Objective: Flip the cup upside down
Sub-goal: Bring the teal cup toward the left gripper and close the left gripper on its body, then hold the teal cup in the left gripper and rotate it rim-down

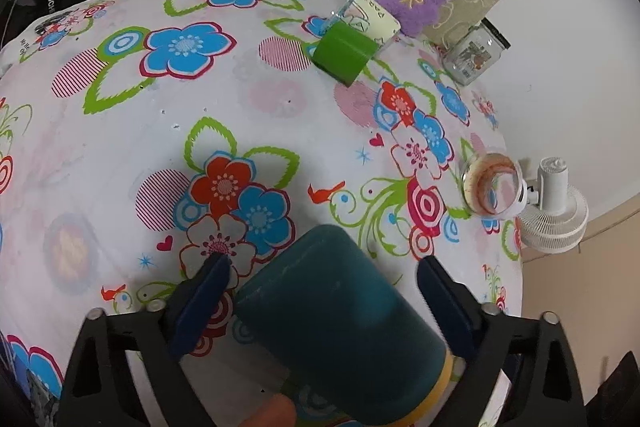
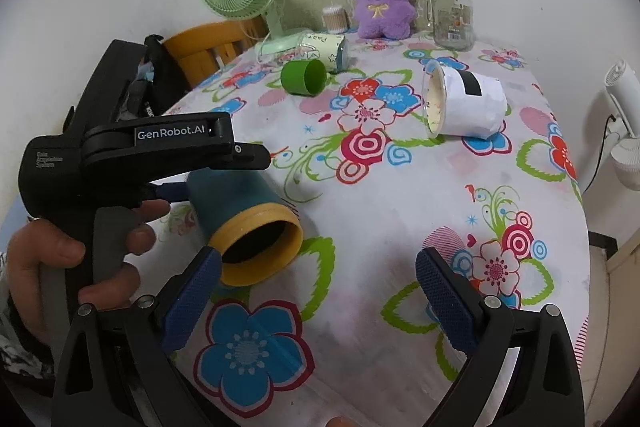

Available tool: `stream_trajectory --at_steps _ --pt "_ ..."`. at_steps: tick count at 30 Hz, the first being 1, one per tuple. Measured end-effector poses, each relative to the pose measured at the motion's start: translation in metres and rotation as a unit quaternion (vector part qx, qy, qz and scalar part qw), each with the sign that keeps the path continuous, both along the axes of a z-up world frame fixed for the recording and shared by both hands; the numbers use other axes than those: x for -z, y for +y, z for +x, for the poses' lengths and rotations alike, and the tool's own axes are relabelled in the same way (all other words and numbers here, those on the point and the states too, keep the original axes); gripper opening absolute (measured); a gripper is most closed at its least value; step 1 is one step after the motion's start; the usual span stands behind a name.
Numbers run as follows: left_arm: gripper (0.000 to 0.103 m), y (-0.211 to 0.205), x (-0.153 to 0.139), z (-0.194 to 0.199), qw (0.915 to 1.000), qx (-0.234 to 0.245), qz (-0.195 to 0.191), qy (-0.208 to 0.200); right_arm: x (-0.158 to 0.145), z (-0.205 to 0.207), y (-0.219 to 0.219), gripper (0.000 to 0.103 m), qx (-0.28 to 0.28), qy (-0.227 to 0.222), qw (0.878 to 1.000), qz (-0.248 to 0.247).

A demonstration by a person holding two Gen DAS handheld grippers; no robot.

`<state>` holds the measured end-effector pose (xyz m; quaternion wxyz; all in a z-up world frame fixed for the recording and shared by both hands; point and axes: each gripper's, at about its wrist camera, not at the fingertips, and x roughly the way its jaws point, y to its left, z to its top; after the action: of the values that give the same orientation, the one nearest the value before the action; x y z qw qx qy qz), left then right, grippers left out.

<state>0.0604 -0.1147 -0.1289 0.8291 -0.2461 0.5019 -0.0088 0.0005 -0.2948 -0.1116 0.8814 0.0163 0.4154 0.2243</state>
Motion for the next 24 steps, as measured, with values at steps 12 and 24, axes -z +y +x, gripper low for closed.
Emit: stream_trajectory --at_steps 12,24 --pt "0.076 -0.003 -0.005 -0.003 0.9996 0.008 0.019 -0.017 0.002 0.003 0.001 0.099 0.013 -0.001 1.000 -0.016" --pt "0.065 -0.001 -0.027 -0.011 0.9974 0.022 0.038 -0.058 -0.004 0.000 0.011 0.099 0.006 -0.008 1.000 -0.018"
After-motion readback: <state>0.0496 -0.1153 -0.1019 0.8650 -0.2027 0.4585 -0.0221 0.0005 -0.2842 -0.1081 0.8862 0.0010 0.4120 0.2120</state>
